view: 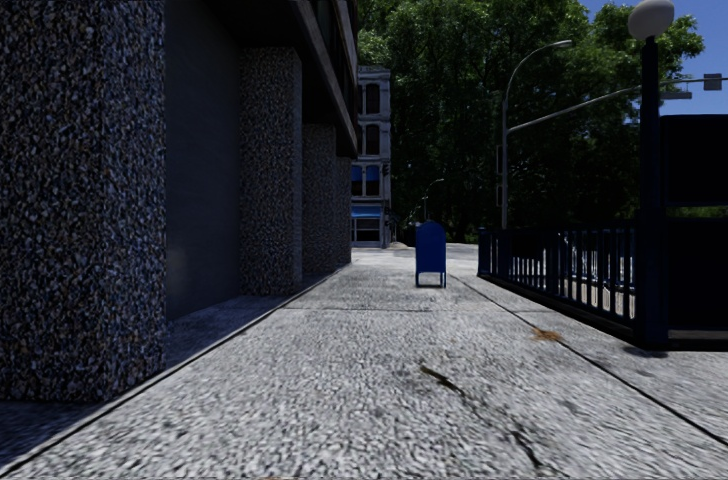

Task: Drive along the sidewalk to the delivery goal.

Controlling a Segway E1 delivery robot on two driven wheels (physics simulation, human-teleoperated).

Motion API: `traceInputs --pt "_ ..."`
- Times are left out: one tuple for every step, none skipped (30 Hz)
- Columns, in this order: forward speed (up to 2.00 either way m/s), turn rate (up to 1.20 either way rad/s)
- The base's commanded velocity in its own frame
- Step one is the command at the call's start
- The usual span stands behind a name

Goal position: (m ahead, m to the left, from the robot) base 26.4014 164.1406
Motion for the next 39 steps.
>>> traceInputs --pt "2.0 0.0" --pt "2.0 0.0" --pt "2.0 0.0" --pt "2.0 0.0" --pt "2.0 0.0" --pt "2.0 0.0" --pt "2.0 0.0" --pt "2.0 0.0" --pt "2.0 0.0" --pt "2.0 0.0" --pt "2.0 0.0" --pt "2.0 0.0" --pt "2.0 0.0" --pt "2.0 0.0" --pt "2.0 0.0" --pt "2.0 0.0" --pt "2.0 0.0" --pt "2.0 0.0" --pt "2.0 0.0" --pt "2.0 0.0" --pt "2.0 0.0" --pt "2.0 0.0" --pt "2.0 0.0" --pt "2.0 0.0" --pt "2.0 0.0" --pt "2.0 0.0" --pt "2.0 0.0" --pt "2.0 0.0" --pt "2.0 0.0" --pt "2.0 0.0" --pt "2.0 0.0" --pt "2.0 0.0" --pt "2.0 0.0" --pt "2.0 0.0" --pt "2.0 0.0" --pt "2.0 0.0" --pt "2.0 0.0" --pt "2.0 0.0" --pt "2.0 0.0"
